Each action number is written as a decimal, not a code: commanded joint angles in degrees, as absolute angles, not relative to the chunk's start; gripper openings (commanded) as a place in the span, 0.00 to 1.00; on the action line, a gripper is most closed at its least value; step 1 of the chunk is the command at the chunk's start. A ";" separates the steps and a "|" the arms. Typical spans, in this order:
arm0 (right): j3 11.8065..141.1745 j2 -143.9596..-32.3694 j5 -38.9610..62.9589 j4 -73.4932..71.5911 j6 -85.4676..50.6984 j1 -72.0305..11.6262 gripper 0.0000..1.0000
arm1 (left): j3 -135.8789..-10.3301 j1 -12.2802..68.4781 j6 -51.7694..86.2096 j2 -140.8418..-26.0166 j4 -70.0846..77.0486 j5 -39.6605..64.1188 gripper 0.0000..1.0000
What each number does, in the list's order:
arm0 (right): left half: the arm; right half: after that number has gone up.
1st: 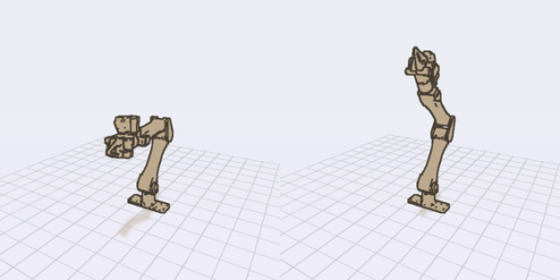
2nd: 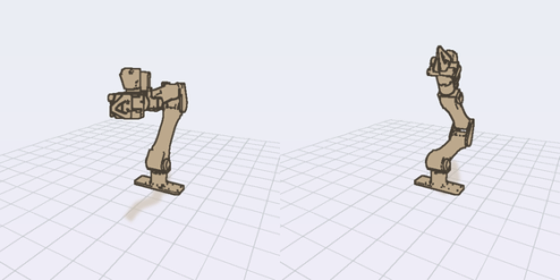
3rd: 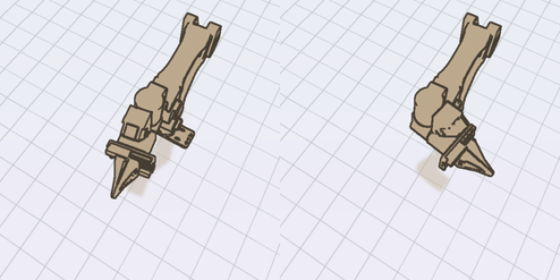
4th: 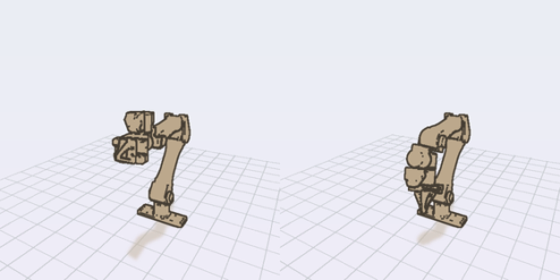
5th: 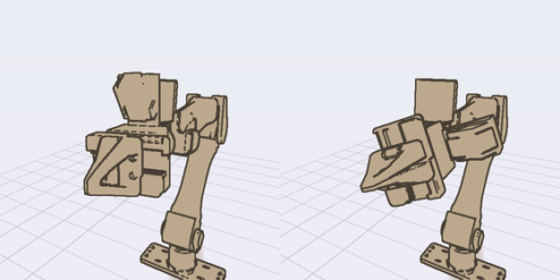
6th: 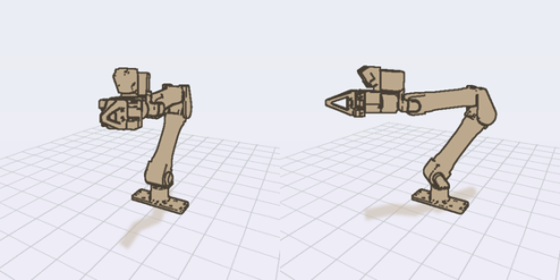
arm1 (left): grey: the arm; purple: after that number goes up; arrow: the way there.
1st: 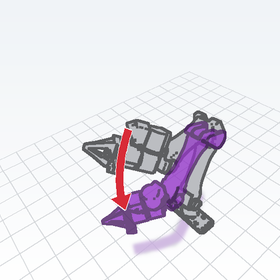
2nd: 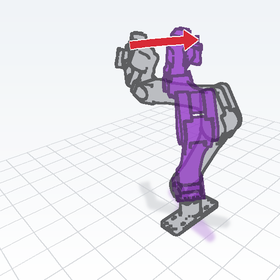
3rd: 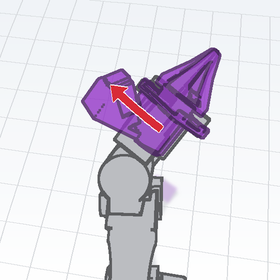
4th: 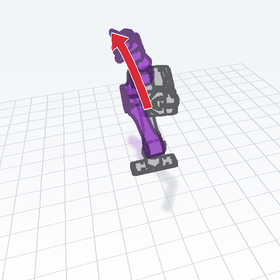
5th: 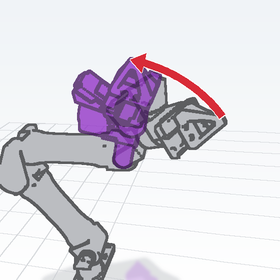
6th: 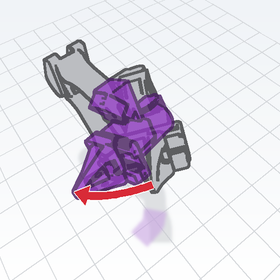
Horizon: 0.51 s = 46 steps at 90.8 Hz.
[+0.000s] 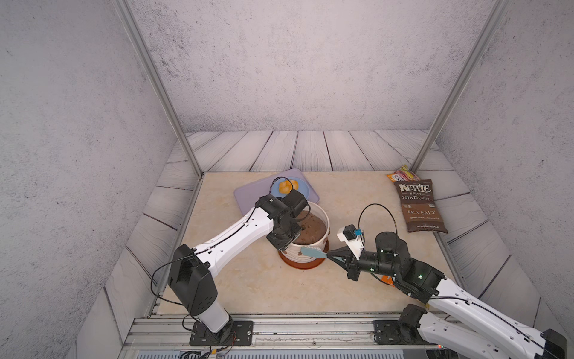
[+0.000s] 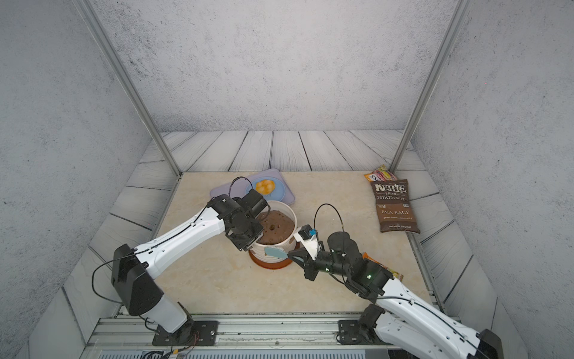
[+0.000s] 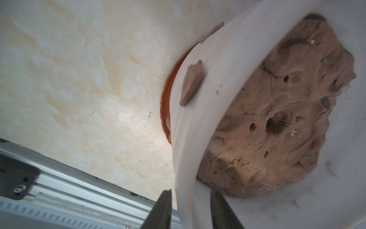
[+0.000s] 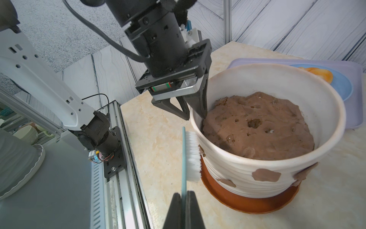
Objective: Scrub the dried mud off the ceramic pot
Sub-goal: Brush off the soil from the pot, then rotate the pot on the tray.
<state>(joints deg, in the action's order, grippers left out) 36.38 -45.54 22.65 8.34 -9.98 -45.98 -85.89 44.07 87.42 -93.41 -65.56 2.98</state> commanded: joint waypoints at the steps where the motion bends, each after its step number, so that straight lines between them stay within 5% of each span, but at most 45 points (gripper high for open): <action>1: 35.60 -46.23 21.29 4.10 -8.19 -46.32 0.00 | -87.87 44.63 88.68 -95.08 -68.59 3.16 0.33; 46: 31.95 -50.73 21.28 -1.58 -6.52 -47.01 0.00 | -89.31 44.91 89.82 -97.90 -70.70 4.53 0.15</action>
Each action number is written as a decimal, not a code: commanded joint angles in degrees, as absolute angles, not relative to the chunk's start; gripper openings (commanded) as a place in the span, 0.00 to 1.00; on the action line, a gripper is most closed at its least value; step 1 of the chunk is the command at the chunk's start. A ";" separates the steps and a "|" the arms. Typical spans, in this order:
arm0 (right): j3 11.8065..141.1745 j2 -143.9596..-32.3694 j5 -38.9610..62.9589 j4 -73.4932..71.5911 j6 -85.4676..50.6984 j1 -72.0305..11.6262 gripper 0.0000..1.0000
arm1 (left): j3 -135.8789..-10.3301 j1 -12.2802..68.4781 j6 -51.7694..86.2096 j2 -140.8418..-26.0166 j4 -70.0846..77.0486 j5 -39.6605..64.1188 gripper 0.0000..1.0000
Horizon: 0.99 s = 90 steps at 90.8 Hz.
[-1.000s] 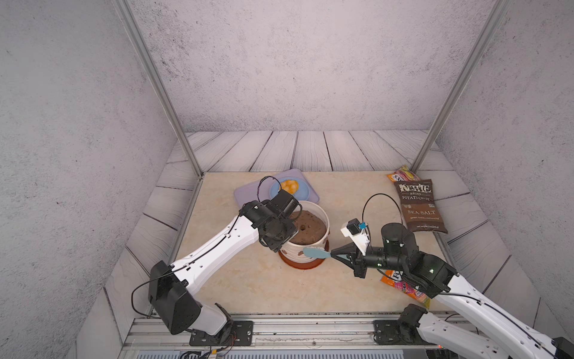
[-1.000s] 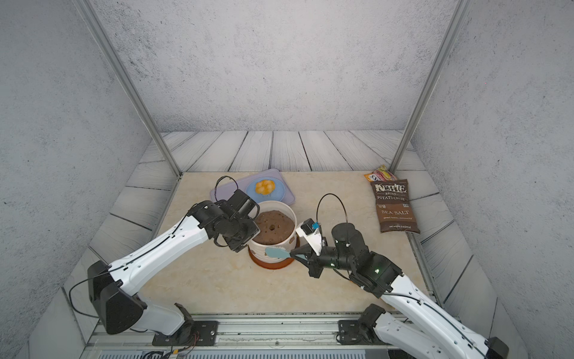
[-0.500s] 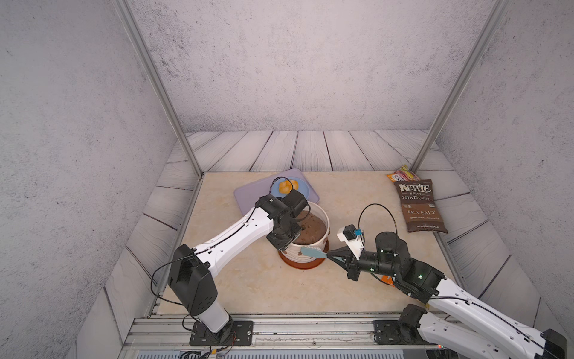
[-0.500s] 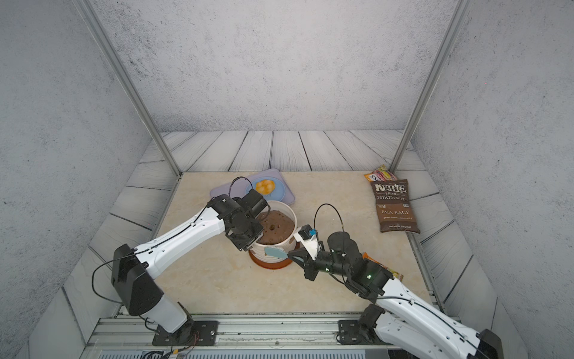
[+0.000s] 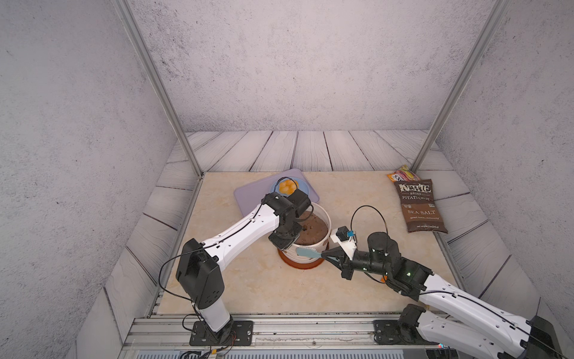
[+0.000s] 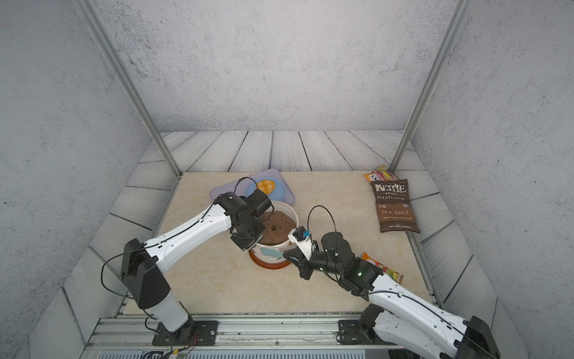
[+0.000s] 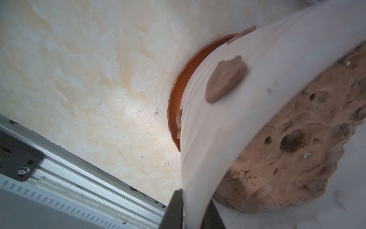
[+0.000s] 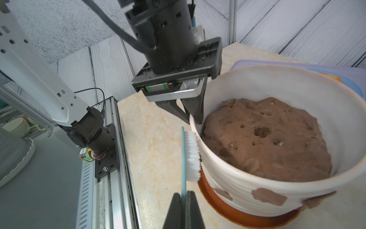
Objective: Scrub the dried mud off the ceramic pot
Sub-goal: Rotate the pot on the tray.
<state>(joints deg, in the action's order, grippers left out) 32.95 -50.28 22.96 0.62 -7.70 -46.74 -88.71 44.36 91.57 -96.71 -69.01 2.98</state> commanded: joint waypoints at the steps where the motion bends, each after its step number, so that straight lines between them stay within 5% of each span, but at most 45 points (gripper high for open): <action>1: 31.88 -50.85 21.01 -1.76 -6.51 -47.02 0.00 | -89.30 44.91 89.87 -97.95 -70.77 4.59 0.15; 35: 31.73 -57.34 12.88 -9.91 -6.17 -48.26 0.00 | -89.71 44.96 89.19 -98.69 -71.38 5.07 0.12; 62: 31.65 -59.95 7.04 -2.14 -3.07 -52.11 0.00 | -90.33 44.84 87.99 -99.24 -72.12 3.60 0.11; 90: 30.26 -53.37 16.00 4.91 -2.30 -52.97 0.00 | -90.72 43.68 84.85 -99.74 -72.34 1.25 0.10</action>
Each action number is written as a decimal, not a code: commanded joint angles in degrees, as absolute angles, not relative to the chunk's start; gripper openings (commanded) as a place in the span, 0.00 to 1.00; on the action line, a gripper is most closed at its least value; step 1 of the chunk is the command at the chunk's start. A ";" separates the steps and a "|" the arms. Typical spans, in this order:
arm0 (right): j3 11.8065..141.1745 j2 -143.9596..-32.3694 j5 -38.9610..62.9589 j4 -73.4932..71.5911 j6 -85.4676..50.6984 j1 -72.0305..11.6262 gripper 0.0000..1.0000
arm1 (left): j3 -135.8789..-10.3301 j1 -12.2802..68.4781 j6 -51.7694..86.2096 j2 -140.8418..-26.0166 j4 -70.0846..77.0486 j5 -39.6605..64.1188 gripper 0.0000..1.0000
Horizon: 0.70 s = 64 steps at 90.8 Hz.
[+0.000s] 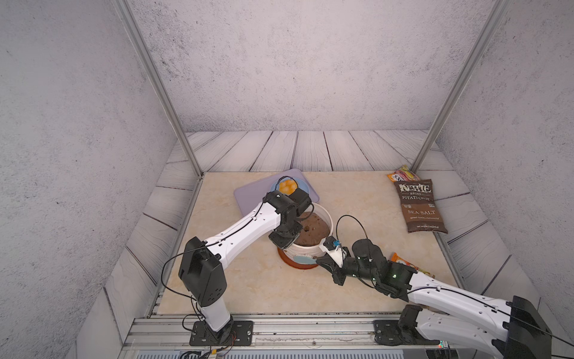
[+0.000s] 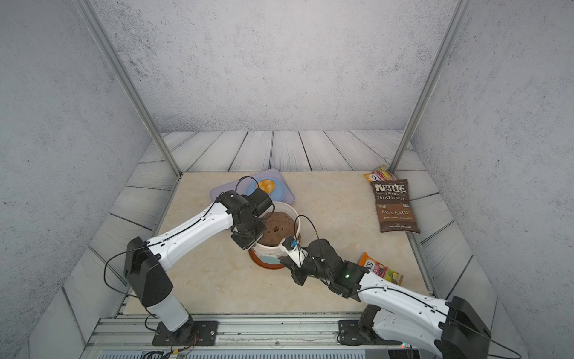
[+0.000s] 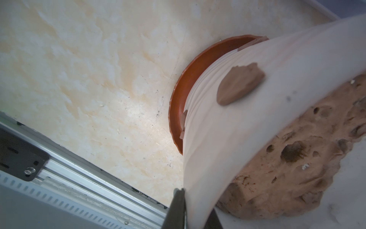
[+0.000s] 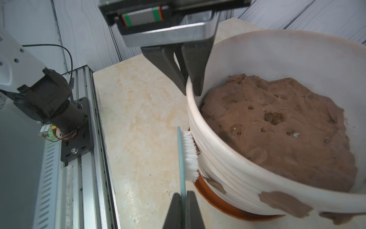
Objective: Scrub the dried mud off the ceramic pot
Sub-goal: Rotate the pot on the tray.
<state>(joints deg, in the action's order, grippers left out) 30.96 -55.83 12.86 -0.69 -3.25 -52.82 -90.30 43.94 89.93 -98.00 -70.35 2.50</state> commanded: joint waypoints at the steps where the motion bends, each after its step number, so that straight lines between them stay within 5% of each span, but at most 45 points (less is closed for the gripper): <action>1: 30.29 -53.01 16.70 5.09 -2.29 -52.99 0.00 | -90.76 43.59 84.66 -99.75 -72.29 1.11 0.10; 28: 35.22 -49.37 28.54 11.39 0.70 -53.09 0.00 | -95.40 42.09 77.24 -102.35 -77.05 -3.91 0.10; 64: 36.68 -56.11 10.92 3.42 2.69 -53.09 0.00 | -96.16 40.35 67.26 -103.92 -75.20 -4.24 0.09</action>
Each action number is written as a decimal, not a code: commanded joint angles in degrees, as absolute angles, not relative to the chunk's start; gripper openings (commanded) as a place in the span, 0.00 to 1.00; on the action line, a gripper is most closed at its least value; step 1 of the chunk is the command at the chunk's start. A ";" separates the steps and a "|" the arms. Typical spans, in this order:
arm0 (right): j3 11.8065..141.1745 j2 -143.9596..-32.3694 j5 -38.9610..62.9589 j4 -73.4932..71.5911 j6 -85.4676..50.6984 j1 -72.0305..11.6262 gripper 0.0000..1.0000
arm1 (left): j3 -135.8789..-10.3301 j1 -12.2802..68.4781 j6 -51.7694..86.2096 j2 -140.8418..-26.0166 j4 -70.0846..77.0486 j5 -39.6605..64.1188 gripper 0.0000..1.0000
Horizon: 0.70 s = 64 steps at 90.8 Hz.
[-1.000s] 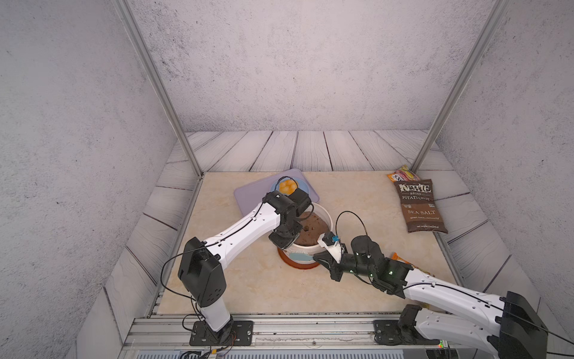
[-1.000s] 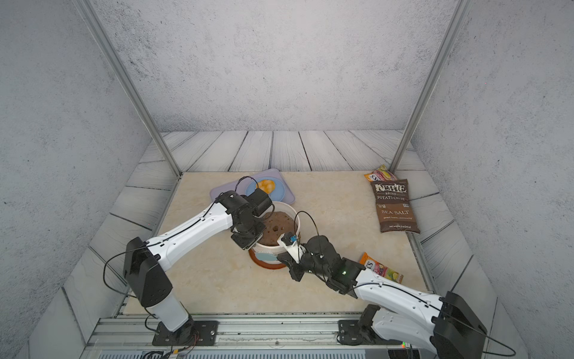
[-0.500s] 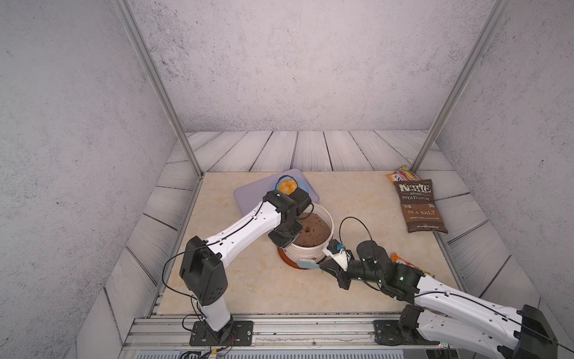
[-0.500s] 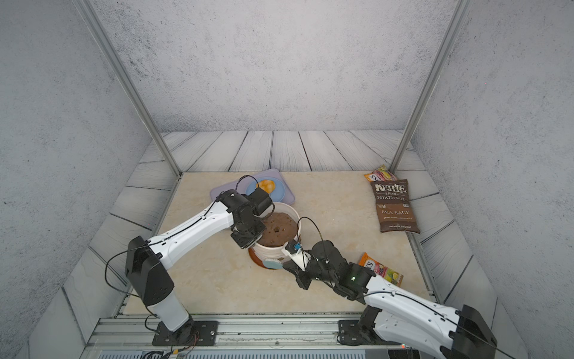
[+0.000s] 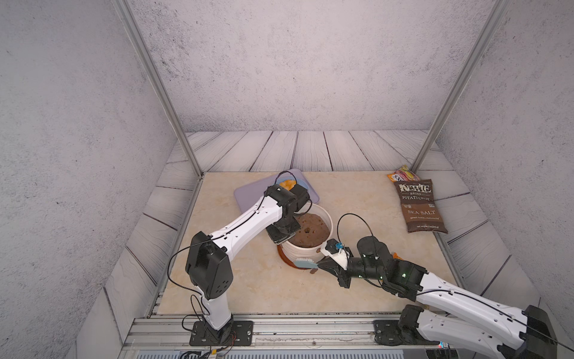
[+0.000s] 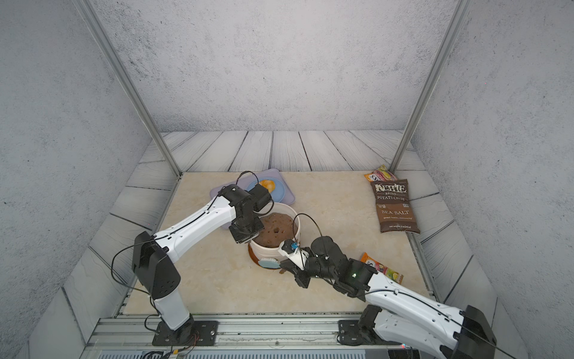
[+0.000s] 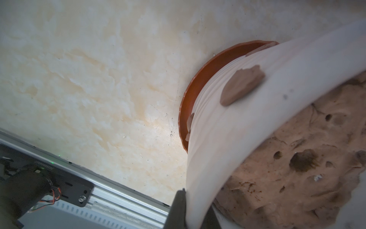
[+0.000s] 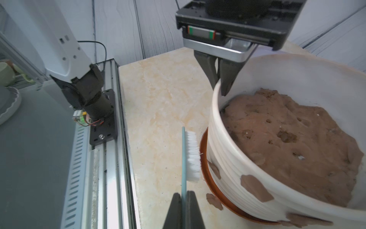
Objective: Scrub the dried mud off the ceramic pot
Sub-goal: Rotate the pot on the tray.
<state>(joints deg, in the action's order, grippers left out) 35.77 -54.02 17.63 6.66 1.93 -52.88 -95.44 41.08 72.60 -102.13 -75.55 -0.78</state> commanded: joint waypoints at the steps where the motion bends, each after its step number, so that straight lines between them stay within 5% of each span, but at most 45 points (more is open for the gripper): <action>1: 36.75 -56.40 10.43 3.51 2.93 -53.09 0.00 | -96.16 40.35 67.07 -103.95 -75.13 -4.14 0.09; 32: 35.10 -62.02 5.43 3.58 6.45 -53.09 0.00 | -95.31 40.10 62.58 -104.08 -73.72 -3.62 0.05; 64: 33.74 -59.39 13.63 8.10 5.08 -53.35 0.00 | -94.53 39.74 58.16 -103.45 -72.19 -4.56 0.04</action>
